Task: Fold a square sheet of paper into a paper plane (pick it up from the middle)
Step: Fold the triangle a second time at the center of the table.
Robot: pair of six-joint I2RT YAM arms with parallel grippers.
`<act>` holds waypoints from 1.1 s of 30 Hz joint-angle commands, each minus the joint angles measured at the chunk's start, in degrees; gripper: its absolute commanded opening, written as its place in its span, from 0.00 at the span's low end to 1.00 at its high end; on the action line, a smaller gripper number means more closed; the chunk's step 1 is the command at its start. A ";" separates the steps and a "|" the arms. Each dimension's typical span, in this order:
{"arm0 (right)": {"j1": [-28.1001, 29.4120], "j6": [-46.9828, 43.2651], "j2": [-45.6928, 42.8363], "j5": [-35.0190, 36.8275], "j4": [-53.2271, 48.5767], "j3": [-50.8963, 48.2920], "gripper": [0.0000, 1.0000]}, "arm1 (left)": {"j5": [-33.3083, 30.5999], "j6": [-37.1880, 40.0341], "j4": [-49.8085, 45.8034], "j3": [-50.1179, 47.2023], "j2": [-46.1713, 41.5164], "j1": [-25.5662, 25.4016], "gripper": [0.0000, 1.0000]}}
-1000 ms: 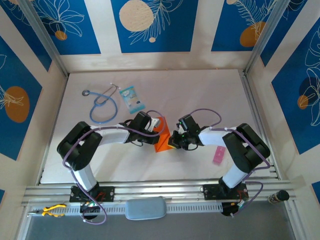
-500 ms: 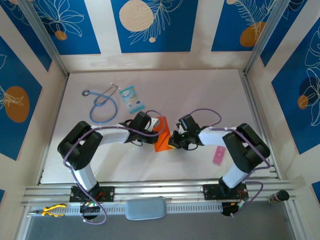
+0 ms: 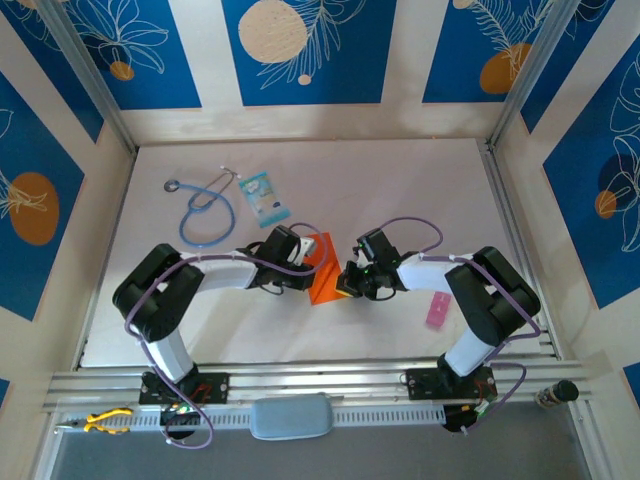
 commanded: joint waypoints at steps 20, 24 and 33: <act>0.13 -1.11 2.00 0.94 -5.86 0.41 0.01 | -2.02 1.85 -1.17 1.67 -0.26 0.82 0.02; 0.22 -1.24 2.24 0.59 -5.87 0.55 0.01 | -1.69 2.07 -0.82 1.56 0.34 0.81 0.02; 0.32 -1.29 2.45 0.62 -6.12 0.59 0.01 | -2.81 2.29 -1.74 1.48 1.06 0.92 0.01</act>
